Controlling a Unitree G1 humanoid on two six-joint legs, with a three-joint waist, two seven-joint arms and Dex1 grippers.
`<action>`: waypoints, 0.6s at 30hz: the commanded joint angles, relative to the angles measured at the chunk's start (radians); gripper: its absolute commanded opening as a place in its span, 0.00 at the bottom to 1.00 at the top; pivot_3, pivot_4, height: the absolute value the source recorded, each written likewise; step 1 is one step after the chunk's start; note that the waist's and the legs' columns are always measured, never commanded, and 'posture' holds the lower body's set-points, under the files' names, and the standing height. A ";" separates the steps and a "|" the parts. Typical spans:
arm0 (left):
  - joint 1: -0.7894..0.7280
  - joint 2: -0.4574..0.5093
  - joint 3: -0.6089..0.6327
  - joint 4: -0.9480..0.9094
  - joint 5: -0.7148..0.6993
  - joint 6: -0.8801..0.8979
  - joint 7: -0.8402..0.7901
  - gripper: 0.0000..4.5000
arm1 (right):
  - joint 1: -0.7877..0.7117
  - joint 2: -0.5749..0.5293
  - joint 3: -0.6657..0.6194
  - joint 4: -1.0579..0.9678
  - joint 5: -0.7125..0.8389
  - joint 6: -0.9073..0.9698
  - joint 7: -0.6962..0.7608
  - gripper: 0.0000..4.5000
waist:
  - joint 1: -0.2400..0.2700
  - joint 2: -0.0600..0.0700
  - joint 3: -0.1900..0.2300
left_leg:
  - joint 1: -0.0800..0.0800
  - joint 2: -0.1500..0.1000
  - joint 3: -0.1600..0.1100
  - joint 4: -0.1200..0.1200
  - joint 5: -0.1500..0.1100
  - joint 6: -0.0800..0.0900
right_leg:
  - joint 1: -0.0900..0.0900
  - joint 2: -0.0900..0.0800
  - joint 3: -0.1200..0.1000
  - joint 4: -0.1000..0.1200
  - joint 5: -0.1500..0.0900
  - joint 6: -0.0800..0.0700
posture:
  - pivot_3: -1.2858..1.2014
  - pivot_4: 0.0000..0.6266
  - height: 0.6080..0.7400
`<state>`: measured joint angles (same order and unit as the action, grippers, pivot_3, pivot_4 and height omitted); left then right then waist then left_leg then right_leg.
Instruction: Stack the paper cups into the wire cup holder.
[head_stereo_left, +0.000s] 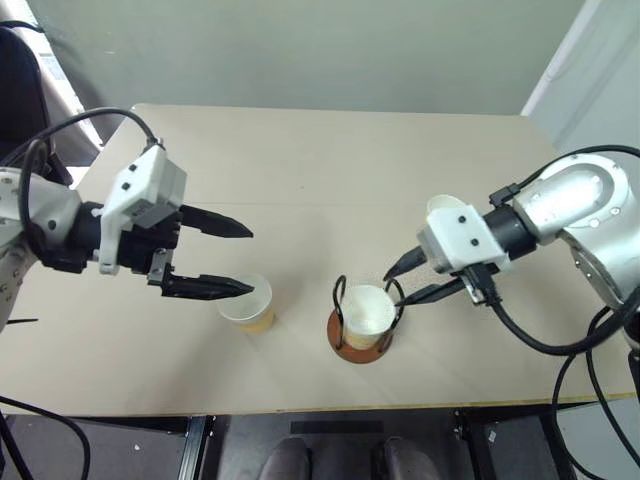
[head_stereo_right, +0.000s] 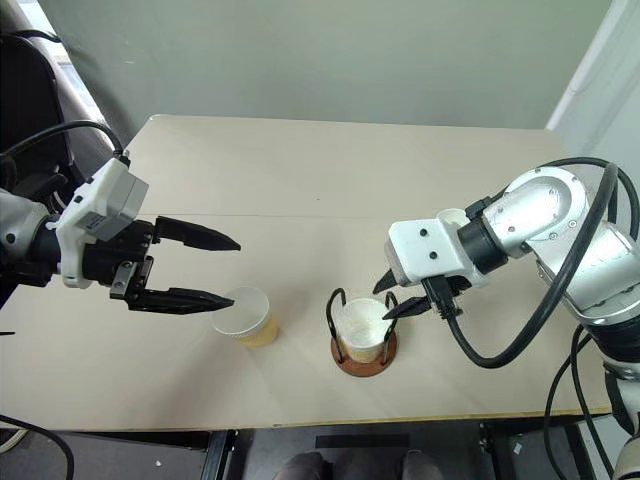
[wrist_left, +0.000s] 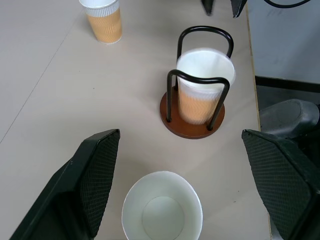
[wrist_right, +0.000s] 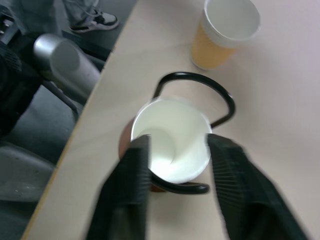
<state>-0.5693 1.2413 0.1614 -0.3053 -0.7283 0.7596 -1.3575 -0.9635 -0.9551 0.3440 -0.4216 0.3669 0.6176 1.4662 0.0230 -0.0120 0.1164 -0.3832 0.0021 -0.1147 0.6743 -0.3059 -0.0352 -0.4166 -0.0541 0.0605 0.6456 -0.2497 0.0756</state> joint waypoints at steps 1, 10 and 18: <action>-0.008 0.020 0.045 -0.017 -0.011 -0.002 0.004 0.93 | -0.045 -0.034 -0.093 0.060 -0.004 0.001 -0.013 0.65 | 0.000 0.000 0.000 | 0.000 0.000 0.000 0.000 0.000 0.000 | 0.000 0.000 0.000 0.000 0.000 0.000 | 0.52 0.24 1.00; -0.015 0.011 0.027 -0.011 -0.010 -0.012 0.012 0.93 | -0.138 -0.058 -0.045 0.611 -0.287 -0.274 -0.081 0.80 | 0.002 0.000 0.000 | 0.000 0.000 -0.002 0.000 0.000 0.000 | 0.000 -0.001 -0.001 0.000 0.001 -0.001 | 0.52 0.24 1.00; -0.010 0.011 0.028 -0.019 -0.012 -0.012 0.016 0.93 | -0.183 0.063 -0.001 0.928 -0.437 -0.466 -0.097 0.80 | 0.000 0.000 0.000 | 0.000 0.000 -0.002 -0.004 0.001 -0.002 | -0.001 0.000 -0.001 0.003 0.002 -0.002 | 0.52 0.24 1.00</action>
<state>-0.5693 1.2425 0.1595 -0.3066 -0.7356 0.7525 -1.3452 -1.0985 -0.8966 0.3569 0.4879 -0.0518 0.1851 1.3765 0.0230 -0.0115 0.1167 -0.3836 0.0024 -0.1170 0.6702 -0.3045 -0.0377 -0.4175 -0.0542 0.0592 0.6484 -0.2481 0.0739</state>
